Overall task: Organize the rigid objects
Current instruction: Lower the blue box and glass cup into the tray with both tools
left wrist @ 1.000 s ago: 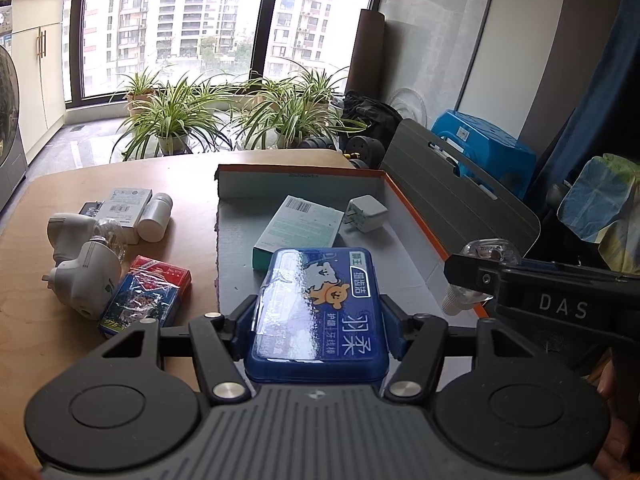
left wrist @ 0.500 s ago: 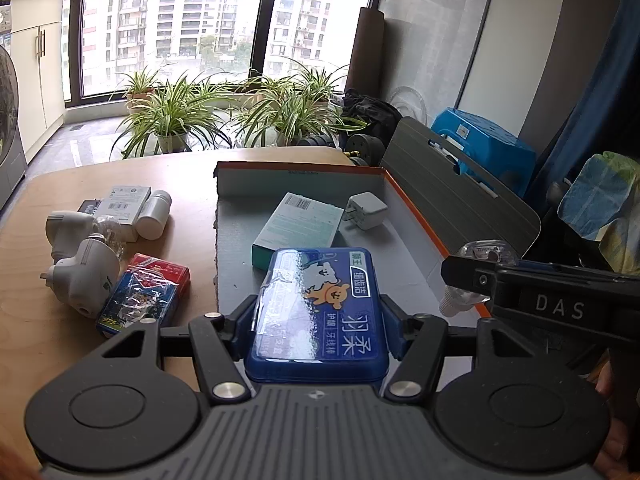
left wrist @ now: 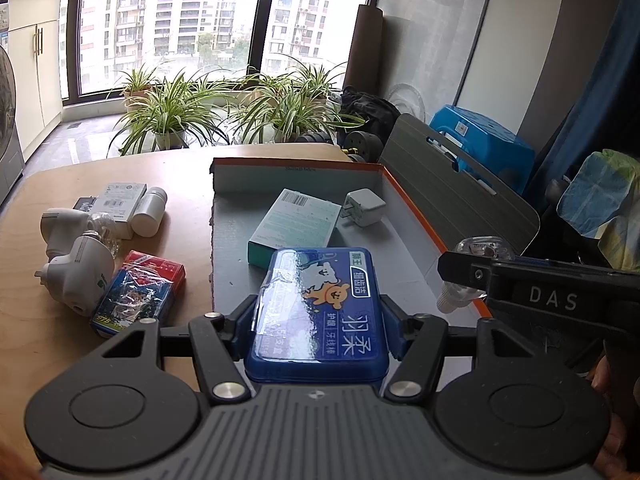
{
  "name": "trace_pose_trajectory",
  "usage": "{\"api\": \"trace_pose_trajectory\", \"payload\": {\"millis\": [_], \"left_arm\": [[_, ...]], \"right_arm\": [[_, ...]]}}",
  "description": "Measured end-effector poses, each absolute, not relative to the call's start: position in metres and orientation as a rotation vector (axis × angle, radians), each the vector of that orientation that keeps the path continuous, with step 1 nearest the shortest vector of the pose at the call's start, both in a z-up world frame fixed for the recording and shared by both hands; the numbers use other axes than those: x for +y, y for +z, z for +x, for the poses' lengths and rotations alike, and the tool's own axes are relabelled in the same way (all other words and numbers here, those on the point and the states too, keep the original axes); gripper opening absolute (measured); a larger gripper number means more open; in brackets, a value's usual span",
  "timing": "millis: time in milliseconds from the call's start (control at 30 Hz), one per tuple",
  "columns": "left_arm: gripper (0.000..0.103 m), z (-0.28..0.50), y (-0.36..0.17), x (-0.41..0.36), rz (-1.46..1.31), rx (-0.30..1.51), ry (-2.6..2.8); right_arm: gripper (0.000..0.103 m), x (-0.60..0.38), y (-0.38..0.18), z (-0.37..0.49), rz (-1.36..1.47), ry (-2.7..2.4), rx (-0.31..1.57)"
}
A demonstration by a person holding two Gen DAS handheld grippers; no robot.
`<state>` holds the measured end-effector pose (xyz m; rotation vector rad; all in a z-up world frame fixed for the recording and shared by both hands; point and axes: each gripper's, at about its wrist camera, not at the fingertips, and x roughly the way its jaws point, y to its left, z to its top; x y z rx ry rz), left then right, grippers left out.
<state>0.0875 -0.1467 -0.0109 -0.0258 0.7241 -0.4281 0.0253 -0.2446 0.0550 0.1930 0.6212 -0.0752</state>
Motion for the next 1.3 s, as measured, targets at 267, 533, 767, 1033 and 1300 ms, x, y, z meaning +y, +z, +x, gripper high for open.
{"api": "trace_pose_trajectory", "payload": {"millis": [267, 533, 767, 1033, 1300], "left_arm": [[0.063, 0.0888, -0.0120, -0.1489, -0.023, 0.724, -0.431], [0.063, 0.0904, -0.0126, -0.1504, -0.015, 0.726, -0.436], [0.063, 0.0911, -0.0135, -0.1510, -0.010, 0.727, -0.437], [0.063, 0.0927, -0.0143, -0.1532, -0.001, 0.728, -0.439], [0.063, 0.0935, -0.0150, -0.1530, -0.003, 0.730, -0.441]], "right_arm": [[0.062, -0.2463, 0.0541, 0.0265, 0.191, -0.076, 0.624], [0.062, -0.2482, 0.0518, 0.0274, 0.191, -0.076, 0.624], [0.062, -0.2485, 0.0504, 0.0276, 0.192, -0.075, 0.627], [0.062, -0.2486, 0.0503, 0.0280, 0.191, -0.078, 0.626], [0.062, -0.2507, 0.0500, 0.0296, 0.192, -0.079, 0.628]]}}
